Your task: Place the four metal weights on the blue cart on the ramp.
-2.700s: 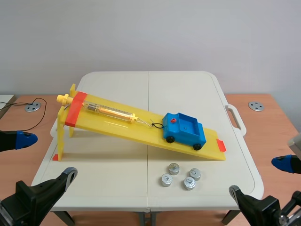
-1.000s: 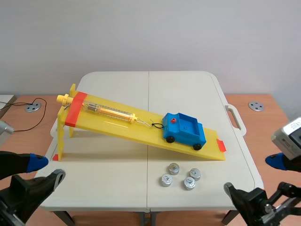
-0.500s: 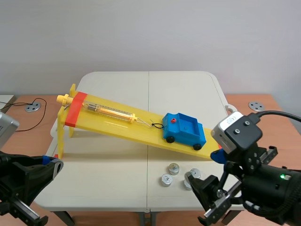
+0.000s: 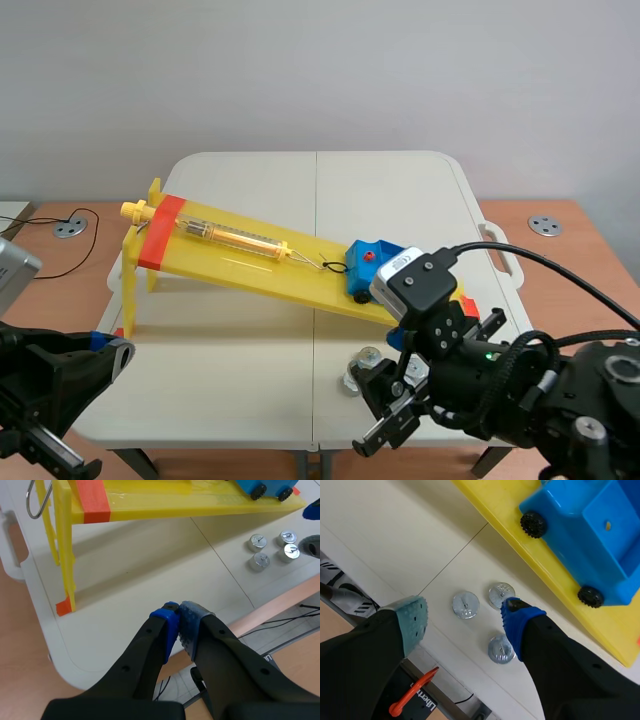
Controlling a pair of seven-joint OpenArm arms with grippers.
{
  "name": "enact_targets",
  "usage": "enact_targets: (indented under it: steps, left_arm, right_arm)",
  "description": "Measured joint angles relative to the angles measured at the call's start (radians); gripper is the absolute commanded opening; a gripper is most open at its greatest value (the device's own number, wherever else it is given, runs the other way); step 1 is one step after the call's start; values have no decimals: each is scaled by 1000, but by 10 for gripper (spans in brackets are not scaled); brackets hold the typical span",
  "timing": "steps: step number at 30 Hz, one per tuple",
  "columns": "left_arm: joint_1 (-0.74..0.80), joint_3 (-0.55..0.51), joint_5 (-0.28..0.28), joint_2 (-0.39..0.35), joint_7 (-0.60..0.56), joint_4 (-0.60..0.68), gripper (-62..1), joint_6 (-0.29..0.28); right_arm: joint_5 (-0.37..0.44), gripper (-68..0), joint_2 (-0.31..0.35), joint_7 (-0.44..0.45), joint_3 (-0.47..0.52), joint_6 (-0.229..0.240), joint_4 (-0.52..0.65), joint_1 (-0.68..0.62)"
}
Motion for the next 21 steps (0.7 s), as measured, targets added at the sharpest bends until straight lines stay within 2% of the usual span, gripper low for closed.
enact_targets:
  steps: [7, 10, 21]
  left_arm:
    - [0, 0, 0, 0, 0, 0, -578, 0]
    - [0, 0, 0, 0, 0, 0, -578, 0]
    - [0, 0, 0, 0, 20, 0, -578, 0]
  right_arm:
    - [-10, -373, -40, 4, -24, 0, -116, 56]
    - [-44, -373, -49, 4, -40, 0, -152, 69]
    - [-140, -373, -51, 23, -95, -26, -172, 75]
